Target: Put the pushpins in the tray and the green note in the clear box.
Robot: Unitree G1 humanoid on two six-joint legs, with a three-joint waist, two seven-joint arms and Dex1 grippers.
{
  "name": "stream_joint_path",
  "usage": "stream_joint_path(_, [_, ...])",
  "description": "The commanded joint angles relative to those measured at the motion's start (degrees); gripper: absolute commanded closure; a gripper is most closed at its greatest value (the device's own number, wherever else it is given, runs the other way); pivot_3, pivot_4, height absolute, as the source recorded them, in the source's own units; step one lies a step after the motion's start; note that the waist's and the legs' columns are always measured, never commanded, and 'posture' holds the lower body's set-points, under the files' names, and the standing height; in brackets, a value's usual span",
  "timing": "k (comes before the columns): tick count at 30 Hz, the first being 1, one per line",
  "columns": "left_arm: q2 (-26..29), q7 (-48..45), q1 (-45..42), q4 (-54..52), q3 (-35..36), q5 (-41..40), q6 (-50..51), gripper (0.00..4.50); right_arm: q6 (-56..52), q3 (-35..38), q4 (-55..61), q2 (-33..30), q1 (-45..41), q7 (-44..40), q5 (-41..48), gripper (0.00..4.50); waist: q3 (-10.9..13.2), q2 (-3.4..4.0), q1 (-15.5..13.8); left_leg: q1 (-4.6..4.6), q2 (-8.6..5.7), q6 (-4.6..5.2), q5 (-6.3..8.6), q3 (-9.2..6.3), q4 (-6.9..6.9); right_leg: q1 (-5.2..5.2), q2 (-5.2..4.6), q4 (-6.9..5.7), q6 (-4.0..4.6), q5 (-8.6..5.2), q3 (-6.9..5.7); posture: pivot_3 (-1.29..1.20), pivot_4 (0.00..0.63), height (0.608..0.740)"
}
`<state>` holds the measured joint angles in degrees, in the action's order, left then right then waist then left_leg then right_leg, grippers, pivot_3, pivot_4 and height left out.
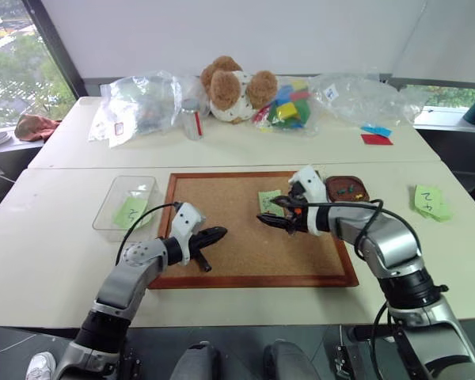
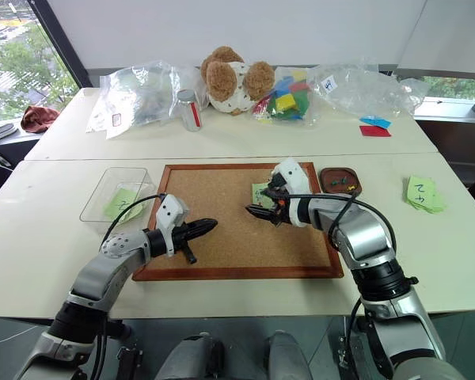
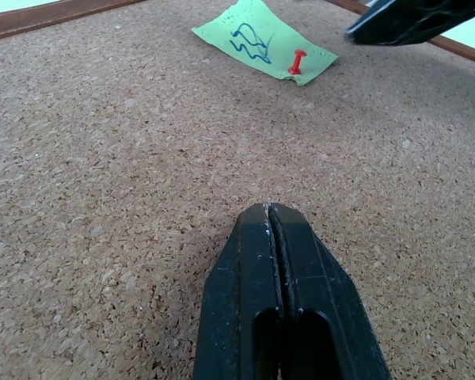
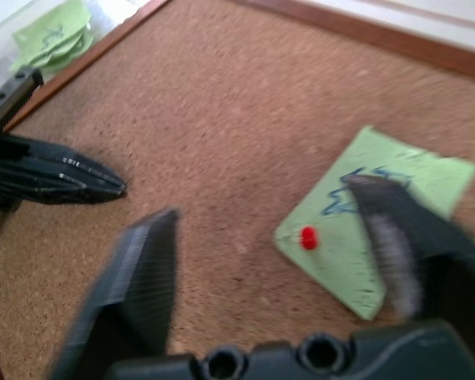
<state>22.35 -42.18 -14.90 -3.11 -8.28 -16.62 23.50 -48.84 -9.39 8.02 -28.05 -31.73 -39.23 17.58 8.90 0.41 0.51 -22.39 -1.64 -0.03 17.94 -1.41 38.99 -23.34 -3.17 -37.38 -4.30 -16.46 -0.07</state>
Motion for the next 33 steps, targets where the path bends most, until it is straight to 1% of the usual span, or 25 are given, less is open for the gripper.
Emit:
stream_joint_path(1, [0.0,0.4,1.3,1.7,-1.3,1.4,1.3,4.5,2.2,0.1,-1.6,0.6,-0.9,1.2,-1.3,1.26,0.0,0.0,0.0,0.0,0.0,0.0,0.0,0.0,0.0,0.0,0.0,0.0,0.0,0.0,0.0,0.0,0.15,0.74])
stream_joint_path(3, [0.1,0.5,1.4,1.6,-1.2,1.4,1.3,4.5,2.6,0.4,-2.6,1.0,-1.0,1.3,-1.3,1.26,0.0,0.0,0.0,0.0,0.0,0.0,0.0,0.0,0.0,0.0,0.0,0.01,0.0,0.0,0.0,0.0,0.15,0.74])
stream_joint_path(4, [0.1,0.5,1.5,1.5,-1.2,1.4,1.3,4.5,2.9,0.5,-3.0,1.0,-1.0,1.2,-1.2,1.52,0.0,0.0,0.0,0.0,0.0,0.0,0.0,0.0,0.0,0.0,0.0,0.0,0.0,0.0,0.0,0.0,0.15,0.74])
stream_joint_path(6, [0.1,0.6,1.6,1.5,-1.1,1.4,1.4,4.5,3.4,0.5,-3.8,1.0,-1.0,1.1,-1.4,2.18,0.0,0.0,0.0,0.0,0.0,0.0,0.0,0.0,-0.01,-0.01,0.0,0.0,0.0,0.0,-0.01,0.0,0.15,0.74])
stream_joint_path(9, [0.1,0.7,1.6,1.4,-1.1,1.4,1.4,4.5,3.9,0.4,-4.8,1.1,-1.0,1.2,-1.7,3.71,0.0,0.0,0.0,0.0,0.0,0.0,0.0,0.0,-0.01,-0.01,0.0,0.0,0.0,0.0,0.0,0.0,0.15,0.74])
stream_joint_path(10, [0.1,0.7,1.5,1.5,-1.1,1.4,1.4,4.5,3.8,0.5,-5.0,1.2,-1.1,1.4,-1.7,4.3,0.0,0.0,0.0,0.0,0.0,0.0,0.0,0.0,-0.01,0.0,0.0,0.0,0.0,0.0,-0.01,0.0,0.15,0.74])
stream_joint_path(11, [0.1,0.7,1.5,1.5,-1.1,1.4,1.4,4.5,3.7,0.6,-5.2,1.3,-1.2,1.5,-1.8,4.44,0.0,0.0,0.0,0.0,0.0,0.0,0.0,0.0,-0.01,-0.01,0.0,0.0,0.0,0.0,-0.01,0.0,0.15,0.74])
stream_joint_path(21, [0.0,0.9,1.5,1.6,-1.1,1.3,1.3,4.5,3.2,1.2,-4.7,1.6,-1.1,1.6,-1.1,4.44,0.0,0.0,0.1,0.0,0.0,0.0,0.0,0.0,-0.01,-0.01,0.0,0.0,0.0,0.0,-0.01,0.0,0.15,0.74])
stream_joint_path(22, [-0.1,1.0,1.5,1.6,-1.1,1.3,1.3,4.5,3.1,1.5,-4.7,1.7,-1.3,1.7,-0.8,4.2,0.0,0.0,0.1,0.0,0.0,0.0,0.0,0.0,-0.01,-0.01,0.0,0.0,0.0,0.0,-0.01,0.0,0.15,0.74])
stream_joint_path(24, [-0.2,1.1,1.6,1.5,-1.2,1.3,1.3,4.5,2.6,1.6,-4.6,1.6,-1.7,1.6,-0.7,3.58,0.0,0.0,0.1,0.0,0.0,0.0,0.0,0.0,-0.01,-0.01,0.0,0.0,0.0,0.0,-0.01,0.0,0.15,0.74])
stream_joint_path(27, [-0.4,1.2,1.7,1.2,-1.4,1.4,1.4,4.5,2.5,1.5,-4.7,1.6,-1.9,1.7,-1.1,2.08,0.0,0.0,0.0,0.0,0.0,0.0,0.0,0.0,-0.01,-0.01,0.0,0.0,0.0,0.0,-0.01,0.0,0.15,0.74])
stream_joint_path(28, [-0.4,1.3,1.8,1.1,-1.4,1.4,1.4,4.5,2.6,1.4,-4.8,1.7,-1.8,1.6,-1.2,1.64,0.0,0.0,0.0,0.0,0.0,0.0,0.0,0.0,-0.01,-0.01,0.0,0.0,0.0,0.0,-0.01,0.0,0.15,0.74])
stream_joint_path(33, [-0.4,1.3,1.9,0.8,-1.5,1.3,1.7,4.5,3.3,1.1,-6.4,2.0,-1.5,1.6,-1.7,1.64,0.0,0.0,0.0,0.0,0.0,0.0,0.0,0.0,-0.01,-0.01,0.0,0.0,0.0,0.0,0.0,0.0,0.15,0.74])
